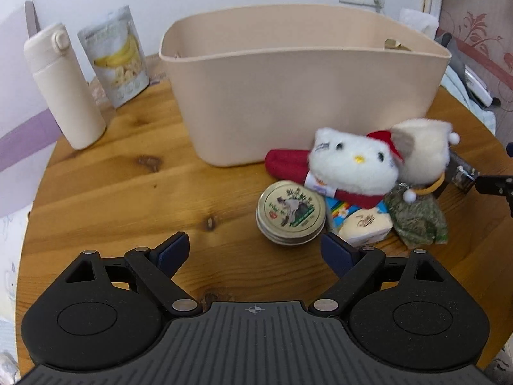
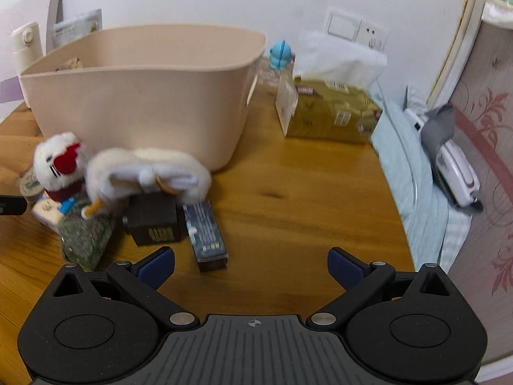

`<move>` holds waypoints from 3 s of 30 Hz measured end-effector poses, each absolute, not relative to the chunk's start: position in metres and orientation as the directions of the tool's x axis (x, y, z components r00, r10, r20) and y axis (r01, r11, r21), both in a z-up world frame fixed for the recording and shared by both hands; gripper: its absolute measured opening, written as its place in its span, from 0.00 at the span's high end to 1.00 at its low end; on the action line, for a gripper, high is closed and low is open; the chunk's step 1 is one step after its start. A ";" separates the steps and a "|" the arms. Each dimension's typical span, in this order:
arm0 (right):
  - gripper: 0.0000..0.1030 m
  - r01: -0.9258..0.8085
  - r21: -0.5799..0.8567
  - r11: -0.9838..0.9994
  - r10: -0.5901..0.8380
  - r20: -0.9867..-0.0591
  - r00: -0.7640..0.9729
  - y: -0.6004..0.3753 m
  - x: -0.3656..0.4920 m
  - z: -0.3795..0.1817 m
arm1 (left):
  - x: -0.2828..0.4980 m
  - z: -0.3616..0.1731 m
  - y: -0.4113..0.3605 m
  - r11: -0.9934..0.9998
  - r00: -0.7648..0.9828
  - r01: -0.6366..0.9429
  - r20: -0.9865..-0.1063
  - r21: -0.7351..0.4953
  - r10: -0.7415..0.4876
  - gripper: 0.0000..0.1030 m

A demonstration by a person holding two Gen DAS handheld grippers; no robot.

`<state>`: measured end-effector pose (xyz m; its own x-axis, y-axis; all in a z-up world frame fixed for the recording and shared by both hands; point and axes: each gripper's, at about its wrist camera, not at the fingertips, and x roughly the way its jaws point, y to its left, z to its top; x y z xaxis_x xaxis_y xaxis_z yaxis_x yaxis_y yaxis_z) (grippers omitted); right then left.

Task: Organize objects
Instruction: 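Move both tools back toward the remaining items beside the bin, then grasp the round tin with left tool while right tool grasps the dark pack, then carry the tin with left tool while right tool carries the pack over the bin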

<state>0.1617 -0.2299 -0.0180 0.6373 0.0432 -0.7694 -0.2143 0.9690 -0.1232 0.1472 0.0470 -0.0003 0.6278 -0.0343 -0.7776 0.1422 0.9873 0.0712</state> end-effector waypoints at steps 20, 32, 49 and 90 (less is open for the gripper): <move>0.00 -0.195 -0.113 0.974 0.045 -0.752 0.657 -0.230 0.170 -0.043 | 0.168 -0.022 0.059 0.986 0.627 0.168 -0.773 0.012 -0.097 0.00; 0.00 -0.169 -0.043 0.985 0.080 -0.747 0.660 -0.236 0.179 -0.047 | 0.182 -0.029 0.058 0.985 0.677 0.175 -0.727 0.013 -0.111 0.00; 0.35 -0.189 -0.013 0.982 0.124 -0.708 0.695 -0.226 0.177 -0.044 | 0.182 -0.031 0.053 0.984 0.728 0.180 -0.674 0.013 -0.124 0.14; 0.76 -0.224 0.035 0.974 0.194 -0.639 0.745 -0.226 0.127 0.016 | 0.118 0.021 0.084 0.990 0.787 0.138 -0.603 -0.032 -0.129 0.46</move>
<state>0.1273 -0.2260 0.0159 0.7446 0.1936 -0.6389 -0.2235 0.9741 0.0347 0.1183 0.0836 0.0209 0.7872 -0.1293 -0.6030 0.1379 0.9899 -0.0323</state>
